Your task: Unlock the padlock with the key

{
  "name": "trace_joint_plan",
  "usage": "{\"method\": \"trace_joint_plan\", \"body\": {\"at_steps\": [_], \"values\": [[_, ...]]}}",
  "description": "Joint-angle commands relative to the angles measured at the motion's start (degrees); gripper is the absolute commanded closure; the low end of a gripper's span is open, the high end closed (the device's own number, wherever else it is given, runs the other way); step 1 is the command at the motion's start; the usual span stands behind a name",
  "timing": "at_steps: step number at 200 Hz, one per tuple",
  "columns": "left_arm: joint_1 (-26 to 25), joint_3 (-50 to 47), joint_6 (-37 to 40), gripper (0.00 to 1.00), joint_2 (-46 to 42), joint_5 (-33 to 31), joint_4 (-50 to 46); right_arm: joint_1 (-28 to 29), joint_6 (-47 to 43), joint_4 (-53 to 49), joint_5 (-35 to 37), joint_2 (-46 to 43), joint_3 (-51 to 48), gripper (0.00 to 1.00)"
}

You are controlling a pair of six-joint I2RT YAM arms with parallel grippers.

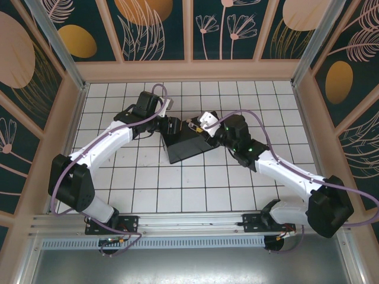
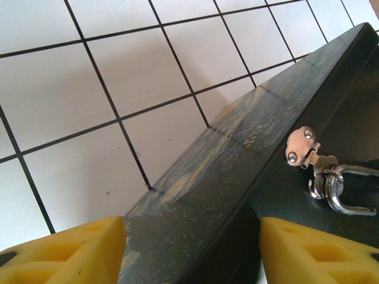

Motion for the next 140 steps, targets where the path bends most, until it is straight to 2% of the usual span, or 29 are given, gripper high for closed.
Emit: {"method": "trace_joint_plan", "body": {"at_steps": [1, 18, 34, 52, 61, 76, 85, 98, 111, 140], "values": [[-0.01, 0.49, 0.77, 0.39, 1.02, -1.88, -3.63, -3.60, 7.75, -1.01, 0.92, 1.38, 2.08, 0.68], [-0.03, 0.93, 0.85, 0.39, 1.16, -2.34, -3.76, -5.57, 10.74, -3.68, 2.82, 2.33, 4.12, 0.67], [-0.01, 1.39, 0.77, 0.39, 1.36, -2.80, -3.93, -5.55, 14.27, -4.72, 2.92, 2.16, 5.45, 0.63], [0.00, 2.19, 0.69, 0.39, 1.43, -2.86, -4.22, -7.21, 20.39, -14.51, 0.49, 5.74, 13.01, 0.67], [0.04, 2.43, 0.66, 0.39, 1.43, -2.76, -4.21, -7.17, 19.70, -15.47, 1.13, 5.79, 14.20, 0.67], [0.00, 3.06, 0.56, 0.39, 1.47, -3.19, -4.62, -5.40, 18.56, -12.91, 2.38, 3.38, 12.37, 0.63], [0.00, 3.41, 0.56, 0.39, 1.30, -3.68, -4.86, -5.48, 19.84, -13.83, 1.23, 2.94, 13.20, 0.62], [0.00, 4.00, 0.28, 0.38, 0.87, -4.55, -5.21, -4.89, 19.61, -16.30, -1.55, 2.71, 13.83, 0.56], [0.01, 4.38, 0.02, 0.35, 0.10, -4.93, -5.35, -3.43, 17.31, -19.06, -2.58, 3.21, 13.84, 0.49], [0.08, 5.73, -0.49, 0.29, -1.62, -5.75, -6.46, -3.13, 16.09, -21.93, 0.07, 5.83, 14.75, 0.44]]}}
